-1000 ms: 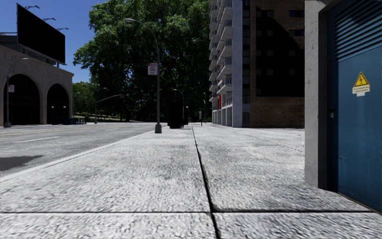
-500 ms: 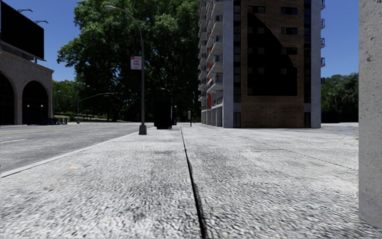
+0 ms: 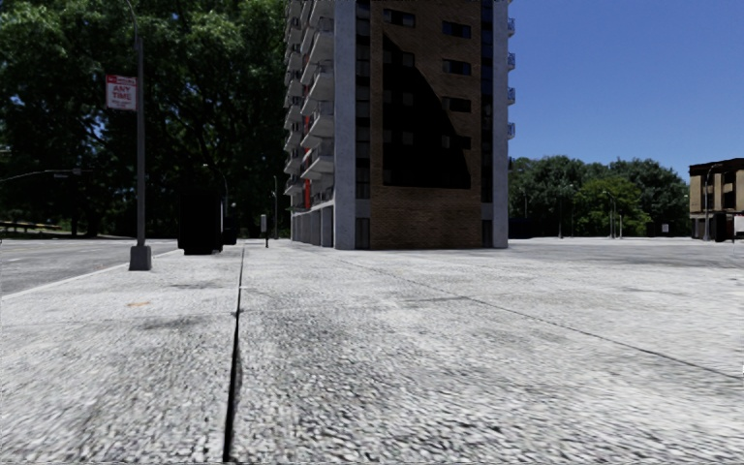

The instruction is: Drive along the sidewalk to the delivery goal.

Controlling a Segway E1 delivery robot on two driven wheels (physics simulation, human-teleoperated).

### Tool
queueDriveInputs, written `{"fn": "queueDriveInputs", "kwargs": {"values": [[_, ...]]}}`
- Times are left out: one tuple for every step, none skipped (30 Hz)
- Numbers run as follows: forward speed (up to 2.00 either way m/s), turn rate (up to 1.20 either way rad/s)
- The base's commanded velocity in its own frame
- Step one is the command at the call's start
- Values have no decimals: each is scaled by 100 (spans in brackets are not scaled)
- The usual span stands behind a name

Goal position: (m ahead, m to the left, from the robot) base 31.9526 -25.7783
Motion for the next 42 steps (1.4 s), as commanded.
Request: {"fn": "queueDriveInputs", "kwargs": {"values": [[200,-63],[200,-63],[200,-63],[200,-63],[200,-63],[200,-63],[200,-63],[200,-63],[200,-63],[200,-63],[200,-63],[200,-63],[200,-62],[200,-61],[200,-61],[200,-61],[200,-61],[200,-61],[200,-61],[200,-61],[200,-60],[200,-60],[200,-60],[200,-60],[200,-59],[200,-59],[200,-57],[200,-57],[200,-57],[200,-57],[200,-56],[200,-55],[200,-55],[200,-55],[200,-51],[200,-42],[200,-36],[200,-36],[200,-17],[200,0],[200,0],[200,0]]}}
